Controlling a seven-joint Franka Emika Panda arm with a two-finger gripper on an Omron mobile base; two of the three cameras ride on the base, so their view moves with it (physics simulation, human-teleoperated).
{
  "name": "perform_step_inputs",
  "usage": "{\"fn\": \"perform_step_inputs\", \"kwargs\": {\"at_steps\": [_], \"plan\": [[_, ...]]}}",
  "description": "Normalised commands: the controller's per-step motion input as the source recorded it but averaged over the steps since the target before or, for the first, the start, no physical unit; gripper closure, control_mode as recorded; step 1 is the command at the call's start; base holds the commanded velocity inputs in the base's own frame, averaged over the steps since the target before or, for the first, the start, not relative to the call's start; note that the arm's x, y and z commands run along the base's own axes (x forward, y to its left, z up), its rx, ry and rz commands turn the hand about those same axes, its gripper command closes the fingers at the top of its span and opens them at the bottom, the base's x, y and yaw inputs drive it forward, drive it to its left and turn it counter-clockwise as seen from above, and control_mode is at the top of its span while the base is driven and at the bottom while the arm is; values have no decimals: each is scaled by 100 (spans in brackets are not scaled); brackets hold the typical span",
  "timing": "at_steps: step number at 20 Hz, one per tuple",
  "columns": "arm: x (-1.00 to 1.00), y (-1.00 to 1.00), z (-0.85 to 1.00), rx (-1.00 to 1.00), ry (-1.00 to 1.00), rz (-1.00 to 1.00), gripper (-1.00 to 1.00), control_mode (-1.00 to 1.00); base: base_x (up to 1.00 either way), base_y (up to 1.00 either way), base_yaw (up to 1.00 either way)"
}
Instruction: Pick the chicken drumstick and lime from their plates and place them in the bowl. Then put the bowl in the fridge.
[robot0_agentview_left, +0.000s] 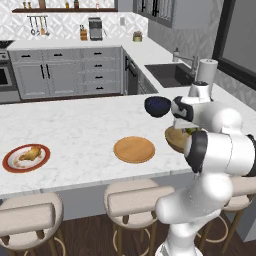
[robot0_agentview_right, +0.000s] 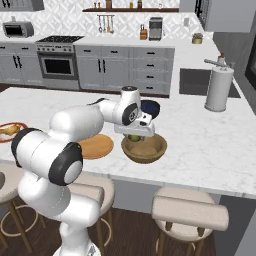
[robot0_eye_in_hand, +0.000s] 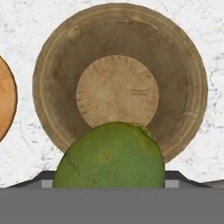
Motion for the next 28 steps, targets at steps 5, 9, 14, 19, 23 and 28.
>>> {"fn": "perform_step_inputs", "kwargs": {"at_steps": [5,9,14,19,23,28], "plan": [[29,-27,-43,-2,1,-1,100,-100,0,0,0],[2,-11,-41,0,0,1,100,-100,0,0,0],[2,0,-34,0,0,0,-100,-100,0,0,0],[0,-5,0,0,0,0,-100,-100,0,0,0],[0,0,2,-1,-2,0,-100,-100,0,0,0],[-29,18,56,-4,-22,2,-100,-100,0,0,0]]}}
